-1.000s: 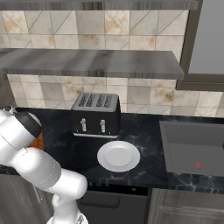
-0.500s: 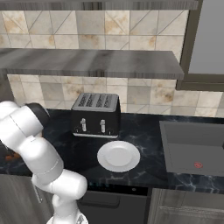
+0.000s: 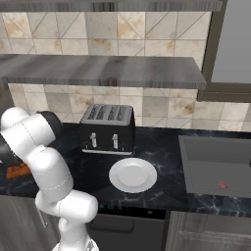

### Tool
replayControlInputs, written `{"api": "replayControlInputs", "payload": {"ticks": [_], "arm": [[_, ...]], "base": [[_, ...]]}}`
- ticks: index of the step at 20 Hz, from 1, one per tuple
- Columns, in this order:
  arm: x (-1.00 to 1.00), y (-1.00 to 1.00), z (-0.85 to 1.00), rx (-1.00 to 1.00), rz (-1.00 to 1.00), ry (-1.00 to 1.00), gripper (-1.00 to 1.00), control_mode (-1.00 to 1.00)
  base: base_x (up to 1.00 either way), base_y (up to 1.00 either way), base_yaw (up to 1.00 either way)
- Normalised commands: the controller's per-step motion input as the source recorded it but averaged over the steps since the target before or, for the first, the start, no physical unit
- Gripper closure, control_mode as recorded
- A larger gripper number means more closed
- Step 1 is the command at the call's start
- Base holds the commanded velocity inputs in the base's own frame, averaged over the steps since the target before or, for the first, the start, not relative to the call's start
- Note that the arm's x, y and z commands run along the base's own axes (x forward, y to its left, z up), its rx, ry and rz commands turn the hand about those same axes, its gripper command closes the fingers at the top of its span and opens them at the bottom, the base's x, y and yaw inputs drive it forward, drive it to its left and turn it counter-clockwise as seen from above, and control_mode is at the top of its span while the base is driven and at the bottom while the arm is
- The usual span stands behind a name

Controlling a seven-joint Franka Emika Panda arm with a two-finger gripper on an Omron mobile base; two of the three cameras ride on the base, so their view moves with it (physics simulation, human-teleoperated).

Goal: Pick up the knife from the drawer and place it on the cutting board. Then place the meat from the plate to the cutting board.

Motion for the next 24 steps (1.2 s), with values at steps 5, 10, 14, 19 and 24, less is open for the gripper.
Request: {"api": "replayControlInputs", "payload": {"ticks": [5,10,14,19,24], "arm": [[-0.18,-0.03,0.24,0.0,0.0,0.0,-1.0,-1.0],[-0.23,-0.01,0.39,0.0,0.0,0.0,-1.0,-1.0],[-0.29,-0.01,0.37,0.0,0.0,0.0,-1.0,-1.0],[-0.34,-0.21,0.3,0.0,0.0,0.0,-1.0,-1.0],[-0.35,-0.48,0.16,0.0,0.0,0.0,-1.0,-1.0]], "base": [[0.0,0.0,0.0],[0.0,0.0,0.0],[0.0,0.0,0.0],[0.0,0.0,0.0],[0.0,0.0,0.0]]}}
